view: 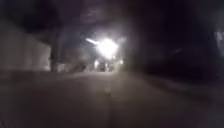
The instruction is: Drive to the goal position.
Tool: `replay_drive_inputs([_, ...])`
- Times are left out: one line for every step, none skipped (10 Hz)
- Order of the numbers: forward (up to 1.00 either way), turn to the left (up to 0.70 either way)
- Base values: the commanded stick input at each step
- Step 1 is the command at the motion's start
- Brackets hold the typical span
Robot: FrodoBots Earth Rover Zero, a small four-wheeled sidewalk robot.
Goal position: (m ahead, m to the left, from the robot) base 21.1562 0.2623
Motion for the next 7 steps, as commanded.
replay_drive_inputs([0.7, -0.35])
replay_drive_inputs([0.7, -0.35])
replay_drive_inputs([0.7, -0.34])
replay_drive_inputs([0.7, -0.15])
replay_drive_inputs([0.7, 0.0])
replay_drive_inputs([0.7, 0.0])
replay_drive_inputs([0.7, 0.0])
